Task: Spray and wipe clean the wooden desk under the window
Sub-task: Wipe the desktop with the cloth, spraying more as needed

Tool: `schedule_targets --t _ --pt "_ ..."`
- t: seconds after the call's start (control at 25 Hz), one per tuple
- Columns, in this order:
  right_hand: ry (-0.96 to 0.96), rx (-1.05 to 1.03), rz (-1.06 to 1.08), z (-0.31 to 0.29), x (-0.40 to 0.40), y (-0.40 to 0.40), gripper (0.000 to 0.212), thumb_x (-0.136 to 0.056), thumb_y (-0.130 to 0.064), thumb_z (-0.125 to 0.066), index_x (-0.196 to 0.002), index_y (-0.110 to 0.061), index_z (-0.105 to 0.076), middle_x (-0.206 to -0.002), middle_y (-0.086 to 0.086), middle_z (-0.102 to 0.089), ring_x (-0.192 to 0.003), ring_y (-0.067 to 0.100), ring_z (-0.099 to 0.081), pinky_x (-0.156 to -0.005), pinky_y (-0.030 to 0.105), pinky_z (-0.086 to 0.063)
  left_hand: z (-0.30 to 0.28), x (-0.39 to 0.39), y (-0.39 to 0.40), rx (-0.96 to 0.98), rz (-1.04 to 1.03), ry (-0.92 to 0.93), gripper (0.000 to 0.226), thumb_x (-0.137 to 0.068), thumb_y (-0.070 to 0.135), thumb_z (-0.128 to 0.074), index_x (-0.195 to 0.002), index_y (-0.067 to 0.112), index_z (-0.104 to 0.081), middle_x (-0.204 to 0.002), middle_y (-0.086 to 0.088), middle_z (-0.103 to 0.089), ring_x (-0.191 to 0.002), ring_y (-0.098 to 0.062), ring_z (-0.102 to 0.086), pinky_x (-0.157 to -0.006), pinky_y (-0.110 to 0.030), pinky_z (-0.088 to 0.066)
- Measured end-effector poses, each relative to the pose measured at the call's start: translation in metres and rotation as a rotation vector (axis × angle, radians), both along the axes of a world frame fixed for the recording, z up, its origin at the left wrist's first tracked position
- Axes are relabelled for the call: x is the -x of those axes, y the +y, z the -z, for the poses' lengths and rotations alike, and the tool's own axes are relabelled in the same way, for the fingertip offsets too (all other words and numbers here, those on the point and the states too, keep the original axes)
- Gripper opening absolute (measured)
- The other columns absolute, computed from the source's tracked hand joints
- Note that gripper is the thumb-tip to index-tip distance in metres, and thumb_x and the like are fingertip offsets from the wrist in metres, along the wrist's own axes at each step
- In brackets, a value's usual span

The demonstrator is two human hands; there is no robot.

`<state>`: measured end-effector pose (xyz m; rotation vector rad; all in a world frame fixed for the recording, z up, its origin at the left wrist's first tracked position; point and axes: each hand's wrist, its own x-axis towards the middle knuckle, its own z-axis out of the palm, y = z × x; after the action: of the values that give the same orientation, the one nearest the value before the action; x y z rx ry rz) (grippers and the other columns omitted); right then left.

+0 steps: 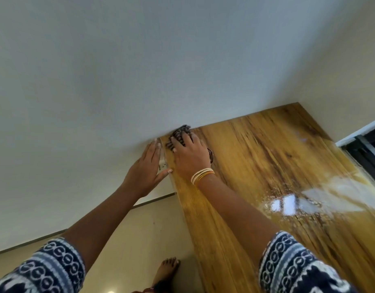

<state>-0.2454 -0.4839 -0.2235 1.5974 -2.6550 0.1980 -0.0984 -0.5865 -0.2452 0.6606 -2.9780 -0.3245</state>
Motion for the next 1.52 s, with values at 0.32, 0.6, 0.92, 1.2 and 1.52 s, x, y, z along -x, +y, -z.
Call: schedule_targets --t 0.32,0.6,0.92,1.2,1.52 --pt "0.04 0.065 0.724 -0.005 0.17 0.119 0.046 -0.094 -0.036 -0.034 -0.135 -0.031 -0.053 -0.14 0.012 -0.052 -0.122 0.038 -0.049 -0.1 0.046 -0.043 -0.01 0.013 -0.012 0.029 0.088 0.097 0.075 -0.098 0.055 -0.026 -0.152 0.001 -0.022 -0.161 -0.014 -0.016 -0.15 -0.021 -0.012 -0.119 -0.036 -0.023" --pt "0.147 0.025 0.021 -0.005 0.048 0.084 0.037 -0.095 -0.032 -0.043 -0.124 -0.025 -0.066 -0.139 0.002 -0.056 -0.129 0.032 -0.046 -0.107 0.05 -0.038 -0.019 0.036 -0.013 -0.008 0.179 0.199 0.053 -0.103 0.029 -0.025 -0.144 0.0 -0.04 -0.152 -0.015 -0.039 -0.142 -0.024 -0.036 -0.112 -0.038 -0.038" --pt "0.086 0.048 0.139 -0.006 0.159 0.166 0.047 -0.095 -0.051 -0.032 -0.132 -0.038 -0.059 -0.142 0.003 -0.054 -0.125 0.028 -0.052 -0.098 0.043 -0.049 -0.033 0.147 0.02 -0.054 0.349 0.22 0.05 -0.099 0.025 -0.032 -0.141 0.002 -0.046 -0.146 -0.015 -0.047 -0.134 -0.026 -0.047 -0.113 -0.03 -0.03" --pt "0.017 -0.026 1.109 -0.013 0.241 0.207 0.05 -0.098 -0.04 -0.032 -0.142 -0.019 -0.045 -0.145 0.016 -0.043 -0.127 0.042 -0.04 -0.102 0.05 -0.04 -0.02 0.256 0.098 -0.165 0.366 0.053 0.055 -0.104 0.035 -0.029 -0.154 0.013 -0.021 -0.163 -0.003 -0.015 -0.15 -0.017 -0.012 -0.121 -0.036 -0.017" --pt "0.043 -0.08 0.465 -0.016 0.288 0.181 0.046 -0.101 -0.047 -0.03 -0.143 -0.036 -0.044 -0.15 0.0 -0.042 -0.13 0.03 -0.044 -0.098 0.043 -0.047 -0.005 0.264 0.098 0.059 0.347 -0.001 0.067 -0.096 0.049 -0.005 -0.156 0.02 -0.007 -0.163 0.004 -0.002 -0.15 -0.012 -0.002 -0.122 -0.036 -0.01"
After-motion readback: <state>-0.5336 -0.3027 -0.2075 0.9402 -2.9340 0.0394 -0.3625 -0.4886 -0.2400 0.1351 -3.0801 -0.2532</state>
